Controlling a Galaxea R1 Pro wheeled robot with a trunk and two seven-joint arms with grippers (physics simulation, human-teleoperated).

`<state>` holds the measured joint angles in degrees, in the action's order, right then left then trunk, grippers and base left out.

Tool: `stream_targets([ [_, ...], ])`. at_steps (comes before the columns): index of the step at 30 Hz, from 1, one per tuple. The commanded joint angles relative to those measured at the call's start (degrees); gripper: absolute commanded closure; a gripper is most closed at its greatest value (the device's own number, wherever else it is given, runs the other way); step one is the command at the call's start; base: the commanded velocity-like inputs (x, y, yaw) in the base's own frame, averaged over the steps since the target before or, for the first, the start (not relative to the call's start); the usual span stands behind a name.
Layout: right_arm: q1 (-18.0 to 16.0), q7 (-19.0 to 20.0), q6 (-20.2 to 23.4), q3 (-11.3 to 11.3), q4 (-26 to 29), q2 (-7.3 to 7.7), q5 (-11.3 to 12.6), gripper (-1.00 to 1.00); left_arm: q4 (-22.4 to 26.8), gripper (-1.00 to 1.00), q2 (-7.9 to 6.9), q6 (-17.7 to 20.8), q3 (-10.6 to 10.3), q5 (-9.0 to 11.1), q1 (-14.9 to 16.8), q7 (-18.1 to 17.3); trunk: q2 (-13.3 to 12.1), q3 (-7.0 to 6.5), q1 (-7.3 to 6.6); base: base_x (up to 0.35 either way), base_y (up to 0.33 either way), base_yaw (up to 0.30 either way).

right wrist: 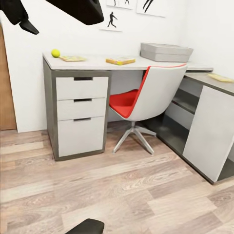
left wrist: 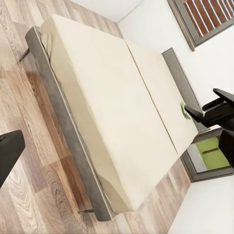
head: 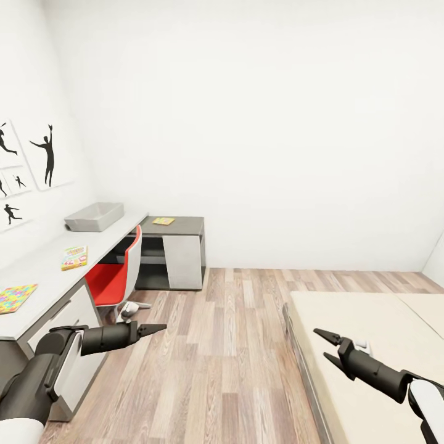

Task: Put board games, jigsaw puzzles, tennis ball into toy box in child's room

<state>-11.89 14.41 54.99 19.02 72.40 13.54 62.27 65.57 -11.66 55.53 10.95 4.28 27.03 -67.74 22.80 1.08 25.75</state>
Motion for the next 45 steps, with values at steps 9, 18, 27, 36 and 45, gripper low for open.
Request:
stream_targets([
  [9, -0.06, 0.27, 0.36, -3.93, 0.79, 0.08, -1.00, -1.00, 0.16, -1.00, -0.33, 0.41, 0.02, -0.11, 0.04, 0.02, 0.12, 0.11, 0.03, 0.000, 0.000, 0.000],
  [18, -0.06, 0.29, 0.26, -5.64, 1.15, 0.13, -4.74, -1.00, 0.04, -1.00, -0.97, 0.37, 0.50, -0.44, 0.04, 0.06, 0.12, 0.11, 0.03, -0.003, 0.000, 0.000],
  [27, -0.06, 0.81, 0.17, -5.71, 1.29, 0.03, -5.80, -1.00, 0.00, -1.00, -1.74, 0.37, 0.54, -0.44, 0.04, 0.24, 0.12, 0.11, 0.03, -0.164, 0.000, 0.000],
  [36, -0.06, 0.88, 0.12, -5.83, 1.26, 0.00, -6.09, -1.00, 0.00, -1.00, -1.91, 0.37, 0.52, -0.43, 0.04, 0.38, 0.12, 0.04, 0.03, -0.047, 0.000, -0.034],
  [45, -0.06, 0.88, 0.12, -5.89, 1.26, 0.00, -6.11, -1.00, 0.00, -1.00, -1.88, 0.37, 0.48, -0.41, 0.04, 0.41, 0.12, -0.13, 0.03, -0.005, 0.000, -0.112],
])
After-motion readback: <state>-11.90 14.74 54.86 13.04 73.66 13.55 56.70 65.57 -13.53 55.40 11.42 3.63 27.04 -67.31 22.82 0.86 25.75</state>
